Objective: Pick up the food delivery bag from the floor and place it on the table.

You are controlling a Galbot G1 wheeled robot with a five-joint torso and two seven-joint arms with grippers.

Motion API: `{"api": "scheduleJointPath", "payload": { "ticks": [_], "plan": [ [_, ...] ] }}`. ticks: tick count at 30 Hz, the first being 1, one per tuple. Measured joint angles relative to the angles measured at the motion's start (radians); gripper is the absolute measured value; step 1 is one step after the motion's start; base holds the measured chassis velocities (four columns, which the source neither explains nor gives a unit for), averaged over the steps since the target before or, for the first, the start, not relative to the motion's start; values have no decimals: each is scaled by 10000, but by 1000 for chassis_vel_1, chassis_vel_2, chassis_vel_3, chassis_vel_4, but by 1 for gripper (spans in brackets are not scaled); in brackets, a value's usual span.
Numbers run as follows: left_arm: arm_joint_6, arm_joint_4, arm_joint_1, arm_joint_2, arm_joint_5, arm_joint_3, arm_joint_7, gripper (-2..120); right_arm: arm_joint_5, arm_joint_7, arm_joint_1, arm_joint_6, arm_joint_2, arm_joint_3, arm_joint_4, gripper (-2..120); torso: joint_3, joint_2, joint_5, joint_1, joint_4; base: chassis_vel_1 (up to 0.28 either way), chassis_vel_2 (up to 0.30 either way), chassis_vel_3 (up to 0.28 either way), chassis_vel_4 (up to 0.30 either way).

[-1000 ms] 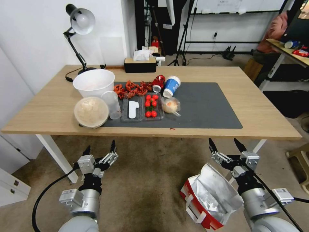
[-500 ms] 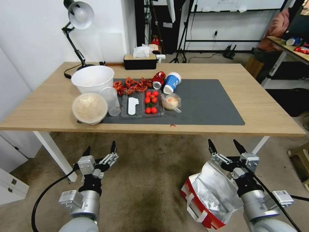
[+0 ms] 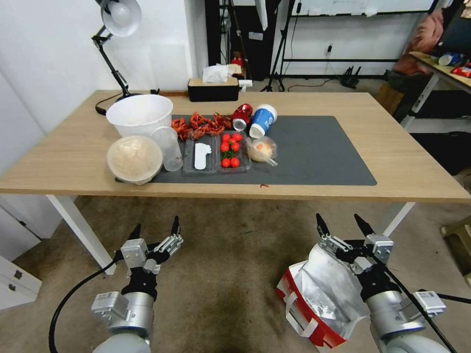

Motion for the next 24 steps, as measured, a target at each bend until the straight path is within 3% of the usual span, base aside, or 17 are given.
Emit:
{"api": "scheduleJointPath", "payload": {
  "ticks": [24],
  "plan": [
    [-59,139,26,-28,43,74,34,100,3,-80,5,20,-56,-6,-162,100,-614,-1048,-1,-430,0,0,0,0,0]
  ]
}}
